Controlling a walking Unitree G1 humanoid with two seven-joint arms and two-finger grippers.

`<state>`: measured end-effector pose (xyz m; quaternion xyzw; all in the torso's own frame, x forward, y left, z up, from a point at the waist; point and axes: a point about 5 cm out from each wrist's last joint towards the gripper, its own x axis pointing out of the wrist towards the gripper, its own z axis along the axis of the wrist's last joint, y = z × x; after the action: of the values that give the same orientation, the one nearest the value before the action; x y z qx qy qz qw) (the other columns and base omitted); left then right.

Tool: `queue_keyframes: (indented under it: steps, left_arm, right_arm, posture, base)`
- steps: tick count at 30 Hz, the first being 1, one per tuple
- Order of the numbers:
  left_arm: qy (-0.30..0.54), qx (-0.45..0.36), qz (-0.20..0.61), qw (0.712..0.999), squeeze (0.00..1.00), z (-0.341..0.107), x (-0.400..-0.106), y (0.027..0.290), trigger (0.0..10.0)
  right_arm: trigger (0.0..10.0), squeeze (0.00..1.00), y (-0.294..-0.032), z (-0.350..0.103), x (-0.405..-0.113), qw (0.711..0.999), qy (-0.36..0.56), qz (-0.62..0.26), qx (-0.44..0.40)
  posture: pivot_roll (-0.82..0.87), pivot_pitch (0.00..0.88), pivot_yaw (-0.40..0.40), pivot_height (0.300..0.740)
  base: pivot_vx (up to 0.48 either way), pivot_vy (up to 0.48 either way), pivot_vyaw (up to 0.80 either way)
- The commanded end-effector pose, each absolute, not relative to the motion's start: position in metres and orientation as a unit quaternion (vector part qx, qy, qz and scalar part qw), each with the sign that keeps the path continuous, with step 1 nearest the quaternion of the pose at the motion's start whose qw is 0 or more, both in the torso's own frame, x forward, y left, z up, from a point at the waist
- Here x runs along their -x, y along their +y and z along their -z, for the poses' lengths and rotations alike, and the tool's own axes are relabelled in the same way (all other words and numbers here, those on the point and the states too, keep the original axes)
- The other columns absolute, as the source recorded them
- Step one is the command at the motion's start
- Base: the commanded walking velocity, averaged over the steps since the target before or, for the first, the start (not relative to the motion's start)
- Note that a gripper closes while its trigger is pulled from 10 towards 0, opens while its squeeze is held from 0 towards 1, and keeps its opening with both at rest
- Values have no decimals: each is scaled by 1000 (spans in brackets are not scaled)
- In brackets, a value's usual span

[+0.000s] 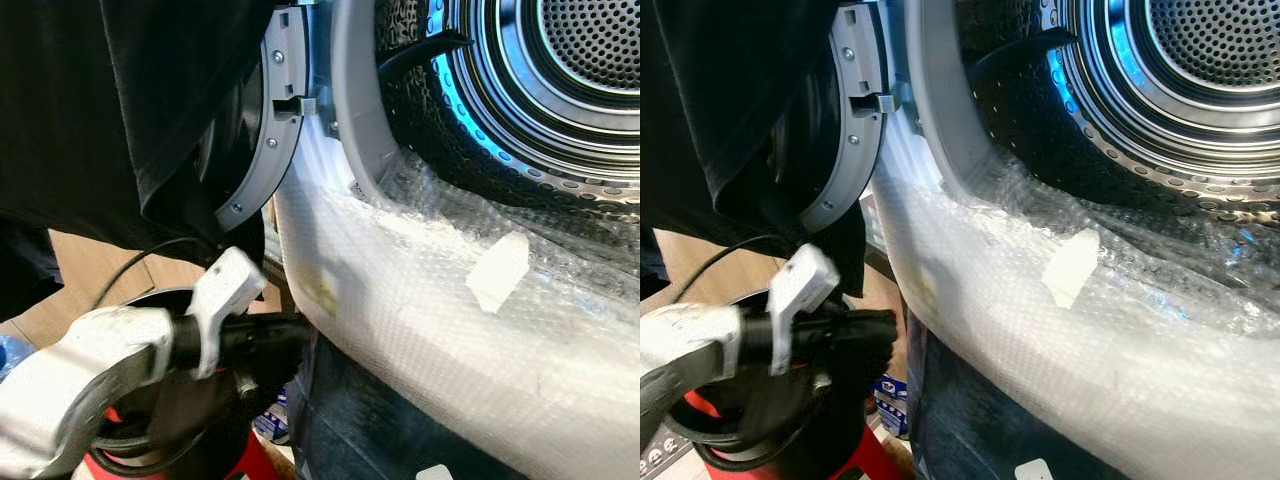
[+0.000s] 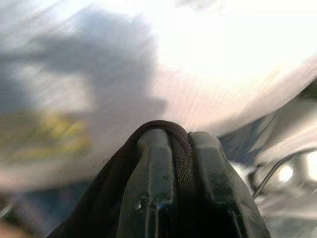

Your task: Clothes washing

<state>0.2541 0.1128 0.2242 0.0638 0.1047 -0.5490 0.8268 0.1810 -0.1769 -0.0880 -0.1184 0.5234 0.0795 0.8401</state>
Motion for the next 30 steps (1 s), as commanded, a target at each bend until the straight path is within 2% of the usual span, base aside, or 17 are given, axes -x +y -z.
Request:
queue_keyframes:
  steps: [1, 3, 4, 7, 8, 11, 18, 24, 29, 30]
  left_arm:
    - [84, -63, 582, 806, 0, -229, -253, 99, 0]
    - [80, -56, 603, 792, 0, -227, -253, 88, 0]
    - [80, -51, 625, 775, 0, -224, -251, 74, 0]
    - [78, -41, 640, 763, 0, -222, -251, 61, 0]
    - [79, -28, 655, 751, 0, -217, -249, 51, 0]
    - [88, -18, 658, 748, 0, -203, -250, 47, 0]
    - [158, -11, 603, 782, 0, -164, -248, 78, 0]
    - [186, 5, 556, 810, 0, -144, -245, 103, 0]
    - [196, 9, 540, 818, 0, -136, -242, 113, 0]
    - [202, 12, 541, 816, 0, -132, -238, 116, 0]
  right_arm:
    - [10000, 0, -173, 85, -187, 849, 510, -82, 114]
    - [10000, 0, -173, 85, -187, 849, 510, -81, 114]
    - [10000, 0, -173, 85, -188, 849, 509, -81, 113]
    - [10000, 0, -173, 85, -188, 850, 509, -81, 113]
    - [10000, 0, -173, 84, -189, 850, 508, -81, 114]
    - [10000, 0, -174, 84, -190, 850, 507, -81, 115]
    - [10000, 0, -179, 84, -188, 848, 506, -104, 121]
    - [10000, 0, -170, 85, -179, 814, 495, -255, 163]
    - [10000, 0, -174, 83, -178, 797, 489, -315, 161]
    - [10000, 0, -176, 78, -180, 790, 477, -353, 155]
  posture:
    - [232, 0, 16, 740]
    - [222, 0, 17, 740]
    - [222, 0, 17, 740]
    - [215, 0, 14, 740]
    - [213, 0, 10, 740]
    - [206, 0, 10, 740]
    - [204, 0, 12, 740]
    - [198, 0, 8, 740]
    - [195, 0, 2, 740]
    - [182, 0, 1, 740]
  base:
    - [0, 0, 0]
    - [0, 0, 0]
    - [0, 0, 0]
    - [0, 0, 0]
    - [0, 0, 0]
    - [0, 0, 0]
    - [0, 0, 0]
    - [0, 0, 0]
    - [0, 0, 0]
    - [0, 0, 0]
